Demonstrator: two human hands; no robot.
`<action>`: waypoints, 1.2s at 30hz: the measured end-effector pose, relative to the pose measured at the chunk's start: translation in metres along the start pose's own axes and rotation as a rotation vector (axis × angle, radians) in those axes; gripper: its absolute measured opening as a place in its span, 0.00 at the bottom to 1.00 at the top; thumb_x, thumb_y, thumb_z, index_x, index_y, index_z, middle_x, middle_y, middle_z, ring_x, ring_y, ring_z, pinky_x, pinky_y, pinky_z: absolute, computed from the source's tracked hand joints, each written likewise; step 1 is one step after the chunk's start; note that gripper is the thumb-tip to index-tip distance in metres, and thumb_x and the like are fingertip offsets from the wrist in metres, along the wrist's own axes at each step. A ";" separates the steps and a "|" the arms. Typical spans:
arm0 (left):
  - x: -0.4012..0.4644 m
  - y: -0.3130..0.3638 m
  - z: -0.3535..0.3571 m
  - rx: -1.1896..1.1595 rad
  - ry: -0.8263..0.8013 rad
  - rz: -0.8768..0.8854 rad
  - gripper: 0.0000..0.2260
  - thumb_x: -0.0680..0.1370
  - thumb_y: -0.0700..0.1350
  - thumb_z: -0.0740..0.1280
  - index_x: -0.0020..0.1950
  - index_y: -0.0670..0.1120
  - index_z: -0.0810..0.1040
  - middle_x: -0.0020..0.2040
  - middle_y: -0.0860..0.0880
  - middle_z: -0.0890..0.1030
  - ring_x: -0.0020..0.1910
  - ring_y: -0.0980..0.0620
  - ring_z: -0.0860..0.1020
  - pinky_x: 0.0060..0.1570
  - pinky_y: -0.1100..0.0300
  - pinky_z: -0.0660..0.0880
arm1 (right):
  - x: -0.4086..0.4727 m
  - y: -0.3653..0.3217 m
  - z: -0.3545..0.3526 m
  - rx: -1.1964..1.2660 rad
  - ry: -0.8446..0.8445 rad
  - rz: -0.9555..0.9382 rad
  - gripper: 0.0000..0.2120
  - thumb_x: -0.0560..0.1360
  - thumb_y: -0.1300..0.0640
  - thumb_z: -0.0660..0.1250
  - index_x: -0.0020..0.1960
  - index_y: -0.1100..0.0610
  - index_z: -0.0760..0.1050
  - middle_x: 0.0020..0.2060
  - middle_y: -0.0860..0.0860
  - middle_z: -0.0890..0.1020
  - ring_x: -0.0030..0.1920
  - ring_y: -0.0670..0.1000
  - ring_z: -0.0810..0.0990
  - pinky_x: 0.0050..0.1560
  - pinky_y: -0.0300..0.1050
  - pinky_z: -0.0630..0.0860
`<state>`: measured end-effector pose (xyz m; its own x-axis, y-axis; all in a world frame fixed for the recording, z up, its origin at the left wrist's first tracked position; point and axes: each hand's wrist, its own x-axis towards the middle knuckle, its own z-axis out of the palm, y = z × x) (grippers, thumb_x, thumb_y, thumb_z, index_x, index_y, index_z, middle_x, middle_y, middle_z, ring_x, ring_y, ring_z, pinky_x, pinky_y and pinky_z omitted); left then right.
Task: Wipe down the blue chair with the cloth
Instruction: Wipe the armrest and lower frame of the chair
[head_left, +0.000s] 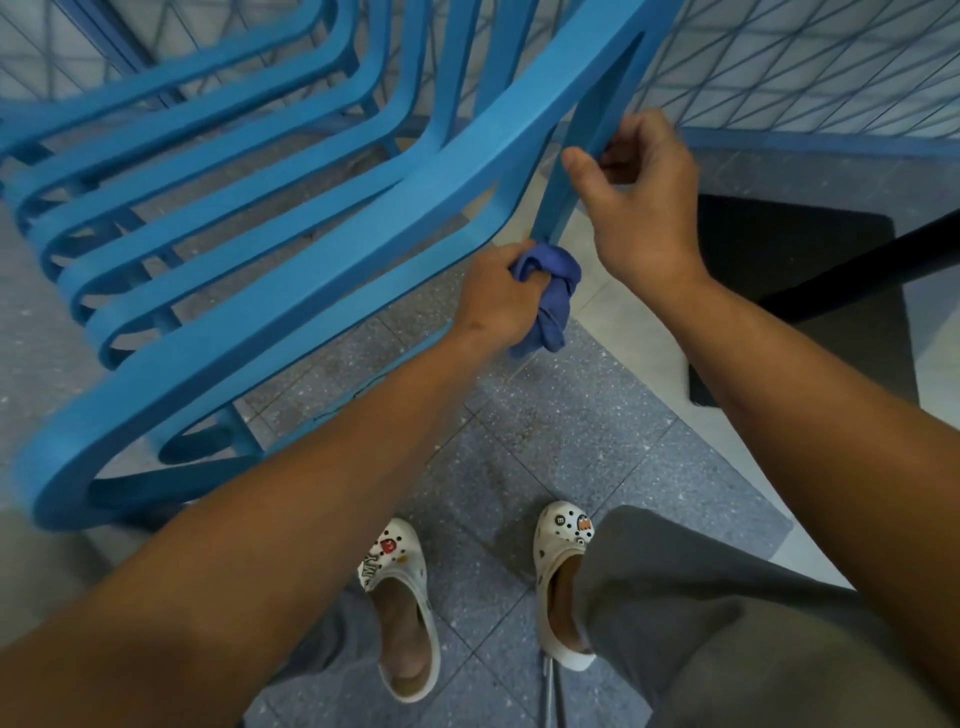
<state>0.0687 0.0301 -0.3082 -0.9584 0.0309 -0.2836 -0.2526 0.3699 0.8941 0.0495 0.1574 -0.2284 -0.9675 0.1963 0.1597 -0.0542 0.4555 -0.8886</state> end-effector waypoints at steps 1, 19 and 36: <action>-0.005 -0.002 -0.003 -0.003 -0.011 0.002 0.05 0.80 0.40 0.68 0.45 0.45 0.81 0.39 0.50 0.79 0.37 0.57 0.76 0.37 0.64 0.73 | -0.003 0.003 0.003 0.013 0.000 0.035 0.10 0.78 0.56 0.71 0.56 0.59 0.76 0.44 0.42 0.80 0.42 0.35 0.79 0.46 0.33 0.76; -0.033 -0.047 -0.024 -0.471 -0.412 -0.277 0.18 0.69 0.33 0.66 0.50 0.52 0.86 0.52 0.44 0.87 0.53 0.47 0.85 0.49 0.56 0.81 | -0.085 0.089 0.045 0.104 -0.375 0.571 0.16 0.81 0.53 0.68 0.67 0.58 0.76 0.61 0.54 0.82 0.59 0.50 0.82 0.62 0.46 0.79; -0.006 -0.057 -0.073 0.913 -0.156 0.419 0.34 0.75 0.44 0.67 0.81 0.47 0.61 0.83 0.46 0.55 0.81 0.42 0.52 0.78 0.44 0.49 | -0.051 0.131 0.048 -0.338 -0.226 0.334 0.16 0.72 0.52 0.76 0.52 0.52 0.72 0.44 0.47 0.79 0.43 0.49 0.79 0.40 0.43 0.76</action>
<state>0.0788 -0.0595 -0.3322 -0.9020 0.4178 -0.1087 0.3603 0.8672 0.3437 0.0802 0.1653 -0.3731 -0.9497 0.2034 -0.2380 0.3125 0.6622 -0.6810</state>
